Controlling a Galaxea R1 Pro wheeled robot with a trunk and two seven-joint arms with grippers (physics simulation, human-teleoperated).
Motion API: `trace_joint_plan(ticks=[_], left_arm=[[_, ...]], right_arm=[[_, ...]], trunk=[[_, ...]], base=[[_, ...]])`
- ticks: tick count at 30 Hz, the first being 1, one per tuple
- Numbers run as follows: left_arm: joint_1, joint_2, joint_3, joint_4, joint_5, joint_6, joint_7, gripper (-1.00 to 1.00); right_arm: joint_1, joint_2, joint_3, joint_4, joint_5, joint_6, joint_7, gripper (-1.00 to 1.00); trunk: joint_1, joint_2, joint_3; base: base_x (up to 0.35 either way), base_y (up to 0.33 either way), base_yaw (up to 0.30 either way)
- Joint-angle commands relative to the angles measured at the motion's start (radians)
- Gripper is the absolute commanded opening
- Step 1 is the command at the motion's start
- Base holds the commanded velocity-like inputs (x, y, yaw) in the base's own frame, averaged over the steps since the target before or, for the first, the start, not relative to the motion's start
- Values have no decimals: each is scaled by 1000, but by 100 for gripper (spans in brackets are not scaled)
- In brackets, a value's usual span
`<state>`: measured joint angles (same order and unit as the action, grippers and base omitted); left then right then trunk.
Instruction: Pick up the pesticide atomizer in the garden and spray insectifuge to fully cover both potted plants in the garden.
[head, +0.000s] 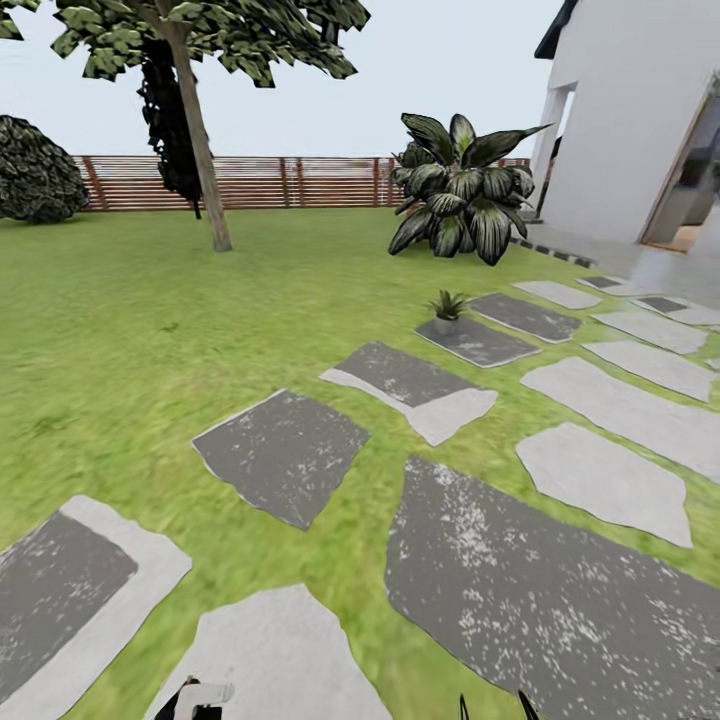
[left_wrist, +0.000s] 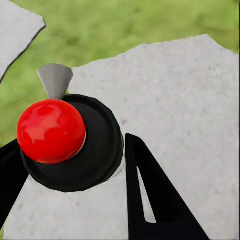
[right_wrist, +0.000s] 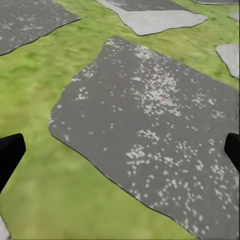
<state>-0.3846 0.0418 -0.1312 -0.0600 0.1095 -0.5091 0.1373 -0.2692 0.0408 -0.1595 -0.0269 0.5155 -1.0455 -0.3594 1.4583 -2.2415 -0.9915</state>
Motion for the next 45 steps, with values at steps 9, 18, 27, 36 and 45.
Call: trace_joint_plan(ticks=[9,18,27,36,45], left_arm=[[1,1,-9,0,10,-3,2,-100],[0,1,-8,0,12,-3,2,-100],[0,1,-8,0,10,-3,2,-100],[0,1,-8,0,10,-3,2,-100],[0,1,-8,1,10,-3,2,-100]], right_arm=[[-1,2,-7,1,14,-2,-3,100],[-1,-1,-10,1,9,-2,-4,100],[-1,-1,-8,1,14,-2,-3,100],[-1,-1,-8,1,14,-2,-3,100],[-1,-1,-8,1,14,-2,-3,100]], trunk=[[0,0,-4],[0,0,-5],[0,0,-5],[0,0,-5],[0,0,-5]], base=[[282,-145,-300],[282,-142,-254],[282,-141,-278],[308,-56,-283],[330,-1,-283]])
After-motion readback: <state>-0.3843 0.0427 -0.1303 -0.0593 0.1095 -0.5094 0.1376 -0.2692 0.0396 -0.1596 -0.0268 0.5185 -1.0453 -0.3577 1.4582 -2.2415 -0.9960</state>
